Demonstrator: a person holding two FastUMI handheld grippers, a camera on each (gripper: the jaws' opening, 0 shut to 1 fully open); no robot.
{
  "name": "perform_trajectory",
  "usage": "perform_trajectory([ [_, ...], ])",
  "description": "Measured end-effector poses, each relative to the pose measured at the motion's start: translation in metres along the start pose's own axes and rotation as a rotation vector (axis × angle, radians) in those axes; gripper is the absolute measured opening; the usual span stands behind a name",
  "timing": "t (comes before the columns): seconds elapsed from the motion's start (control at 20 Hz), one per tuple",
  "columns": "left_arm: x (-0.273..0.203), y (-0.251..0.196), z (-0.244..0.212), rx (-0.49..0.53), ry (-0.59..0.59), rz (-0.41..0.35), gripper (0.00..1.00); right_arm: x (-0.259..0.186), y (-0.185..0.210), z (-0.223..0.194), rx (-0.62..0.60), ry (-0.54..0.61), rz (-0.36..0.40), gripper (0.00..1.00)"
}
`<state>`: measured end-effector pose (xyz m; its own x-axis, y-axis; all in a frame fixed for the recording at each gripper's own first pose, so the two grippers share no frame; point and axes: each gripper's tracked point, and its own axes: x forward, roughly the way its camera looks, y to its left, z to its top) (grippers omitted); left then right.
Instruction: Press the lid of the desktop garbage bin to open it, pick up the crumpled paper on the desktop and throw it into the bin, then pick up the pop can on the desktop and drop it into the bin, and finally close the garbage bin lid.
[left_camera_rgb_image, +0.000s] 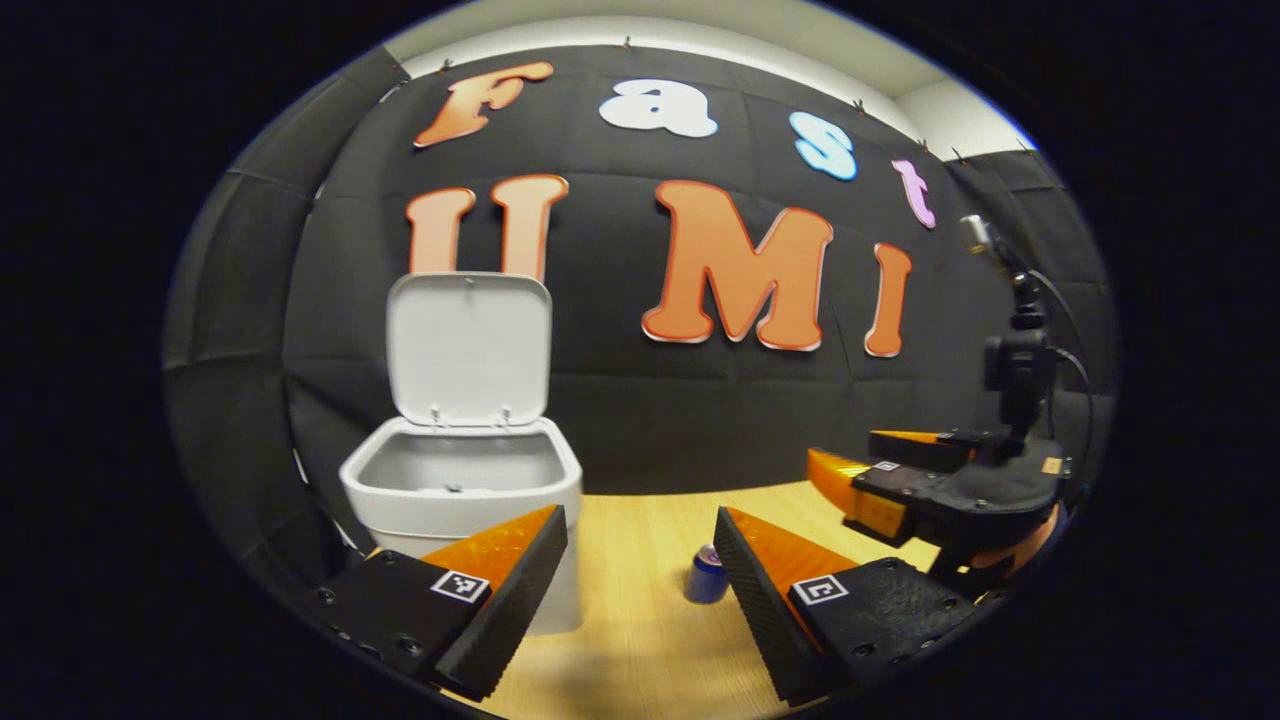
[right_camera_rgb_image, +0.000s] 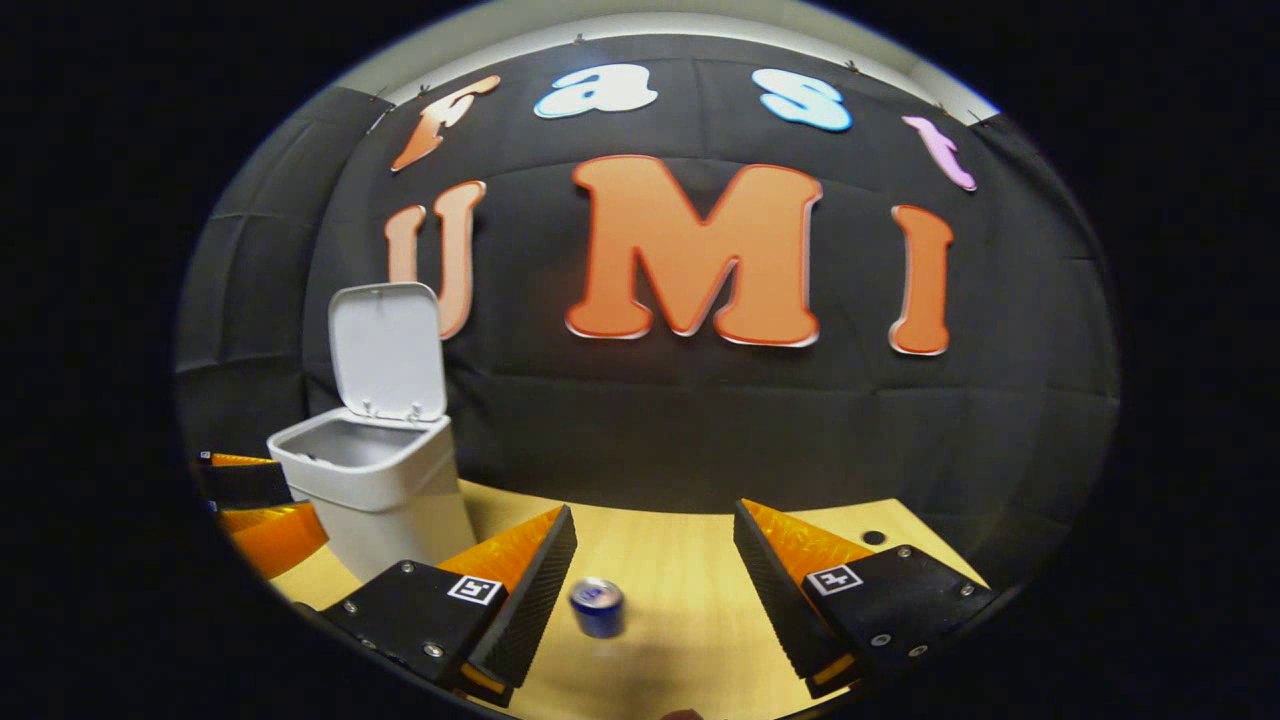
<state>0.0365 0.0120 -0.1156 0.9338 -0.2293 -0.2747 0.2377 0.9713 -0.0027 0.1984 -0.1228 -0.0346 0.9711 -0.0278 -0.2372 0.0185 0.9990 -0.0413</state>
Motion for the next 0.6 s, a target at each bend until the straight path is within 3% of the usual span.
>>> perform_trajectory([
  [0.1,0.026,-0.028,-0.044,0.027,0.123,-0.055,0.95,-0.014,-0.021,-0.025,0.019,0.059,-0.029,0.94],
  [0.25,0.083,-0.061,-0.092,-0.016,0.243,-0.135,0.96,-0.029,-0.05,-0.036,0.004,0.092,-0.072,0.95],
  [0.6,0.175,-0.078,-0.193,0.044,0.487,-0.102,0.96,-0.045,-0.117,-0.031,0.012,0.076,-0.196,0.94],
])
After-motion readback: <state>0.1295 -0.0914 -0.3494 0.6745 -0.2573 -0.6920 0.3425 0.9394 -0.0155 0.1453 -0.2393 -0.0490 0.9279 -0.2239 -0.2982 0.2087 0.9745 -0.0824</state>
